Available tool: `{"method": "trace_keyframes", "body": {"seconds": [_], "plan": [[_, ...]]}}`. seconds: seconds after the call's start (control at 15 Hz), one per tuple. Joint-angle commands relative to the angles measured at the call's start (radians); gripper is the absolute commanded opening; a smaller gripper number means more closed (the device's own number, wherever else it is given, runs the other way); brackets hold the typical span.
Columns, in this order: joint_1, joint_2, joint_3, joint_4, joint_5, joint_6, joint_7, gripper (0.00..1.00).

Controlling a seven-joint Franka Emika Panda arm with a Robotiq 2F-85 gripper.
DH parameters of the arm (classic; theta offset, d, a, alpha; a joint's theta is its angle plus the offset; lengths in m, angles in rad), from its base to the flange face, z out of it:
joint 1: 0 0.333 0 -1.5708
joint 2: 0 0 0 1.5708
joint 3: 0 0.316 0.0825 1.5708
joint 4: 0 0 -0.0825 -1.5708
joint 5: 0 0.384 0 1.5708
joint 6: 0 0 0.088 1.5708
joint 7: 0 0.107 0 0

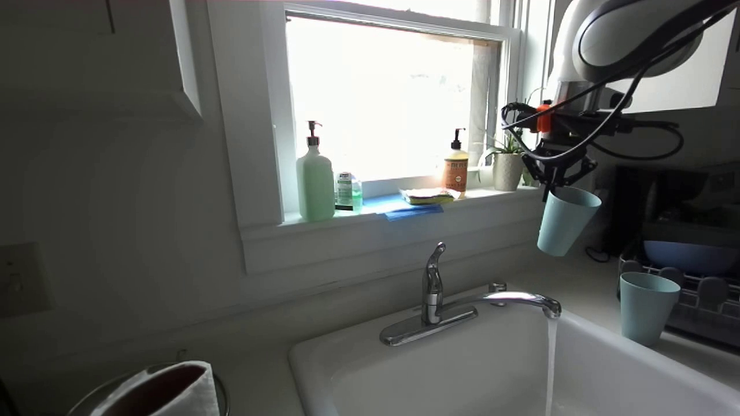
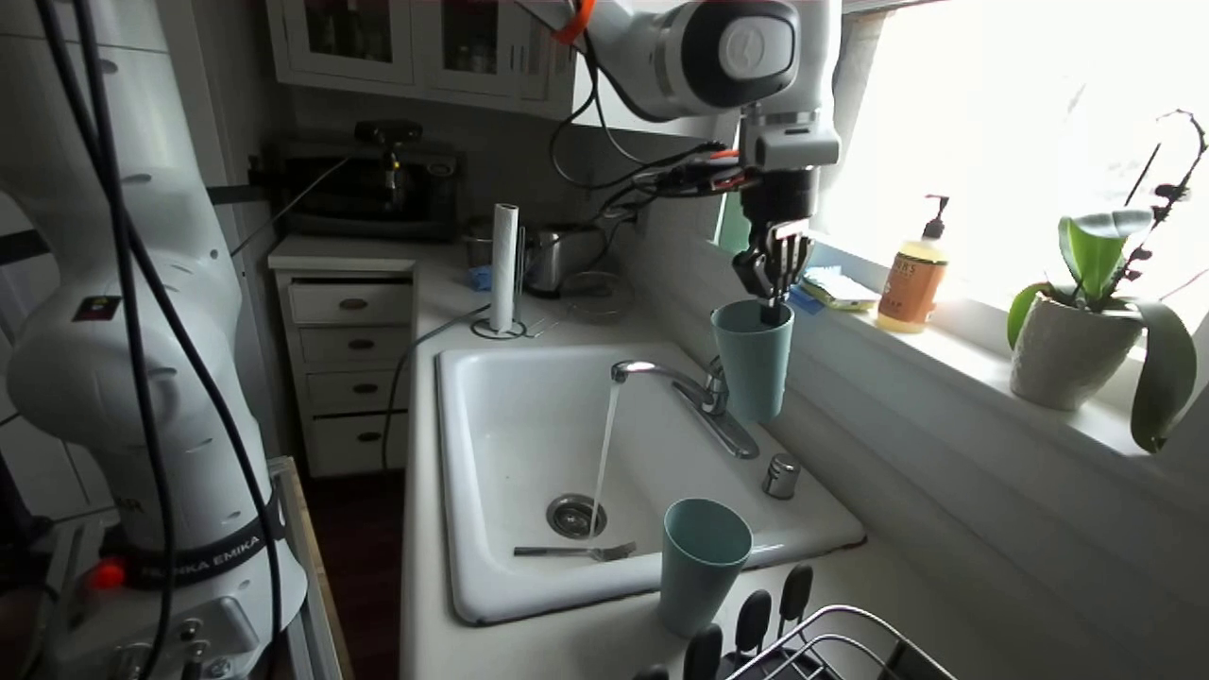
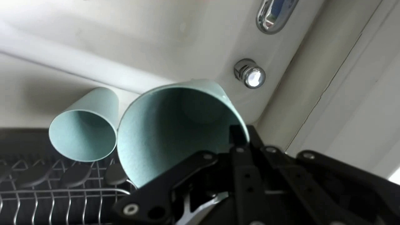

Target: Get the grey cup in front, put it under the running water and then pour out the contents of the grey cup into the sink

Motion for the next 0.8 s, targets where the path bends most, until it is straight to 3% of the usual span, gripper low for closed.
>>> {"method": "trace_keyframes", "body": {"seconds": [0.0,0.73], "plan": [[-0.041,0.126,-0.02,0.187,-0.007,-0.126,-0.104,0.01],[-0.136,0.441,-0.077,0.423,0.1,-0.145,-0.42,0.01]]}}
